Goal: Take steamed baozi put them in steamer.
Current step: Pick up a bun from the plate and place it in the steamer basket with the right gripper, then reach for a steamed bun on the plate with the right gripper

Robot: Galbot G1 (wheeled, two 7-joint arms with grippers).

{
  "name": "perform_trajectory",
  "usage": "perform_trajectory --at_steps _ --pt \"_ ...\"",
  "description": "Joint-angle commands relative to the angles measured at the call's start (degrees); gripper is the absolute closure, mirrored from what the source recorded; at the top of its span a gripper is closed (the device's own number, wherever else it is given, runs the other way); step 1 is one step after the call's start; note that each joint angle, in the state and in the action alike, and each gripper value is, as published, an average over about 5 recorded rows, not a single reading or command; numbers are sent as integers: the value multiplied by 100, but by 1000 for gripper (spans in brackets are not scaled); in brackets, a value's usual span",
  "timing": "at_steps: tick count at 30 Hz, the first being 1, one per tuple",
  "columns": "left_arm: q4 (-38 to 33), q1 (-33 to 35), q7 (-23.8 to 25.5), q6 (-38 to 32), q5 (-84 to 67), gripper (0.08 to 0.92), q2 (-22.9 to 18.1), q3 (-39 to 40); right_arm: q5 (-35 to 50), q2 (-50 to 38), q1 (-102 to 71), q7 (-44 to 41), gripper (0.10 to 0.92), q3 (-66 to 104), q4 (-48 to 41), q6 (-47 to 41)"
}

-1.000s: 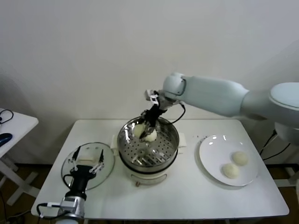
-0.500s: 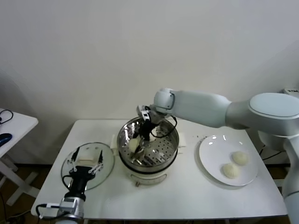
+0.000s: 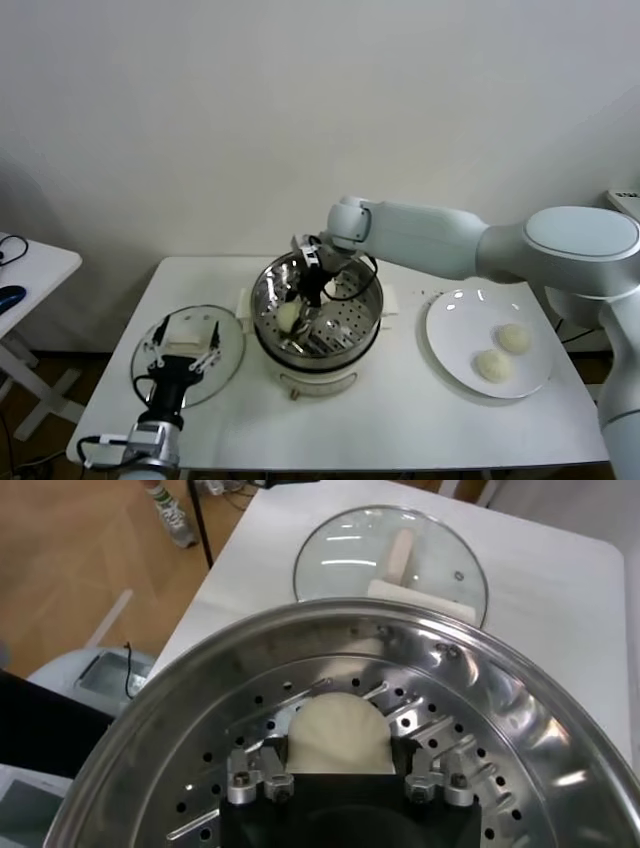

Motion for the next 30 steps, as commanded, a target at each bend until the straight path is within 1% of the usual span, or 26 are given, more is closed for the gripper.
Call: perform_trajectory --at_steps 1,5,10,12,20,25,30 --pt "10 -4 1 4 3 177 -2 5 -38 20 -15 -3 364 4 -9 -1" --pt "14 1 1 3 2 177 1 -1 -87 32 -46 6 347 22 -34 13" --pt "17 8 0 -2 -1 177 3 -14 -169 45 -70 1 237 36 -45 76" --pt "17 5 -1 -1 -1 177 5 -15 -181 49 -71 -13 212 49 -43 102" --pt "14 -11 -1 11 2 177 10 -12 -198 -47 241 -357 203 81 95 162" --pt "13 -26 -1 19 3 177 7 -6 -199 -680 1004 -634 203 -122 814 291" --pt "50 -53 -6 13 -18 177 24 -7 -207 -1818 1937 -873 203 -419 1737 425"
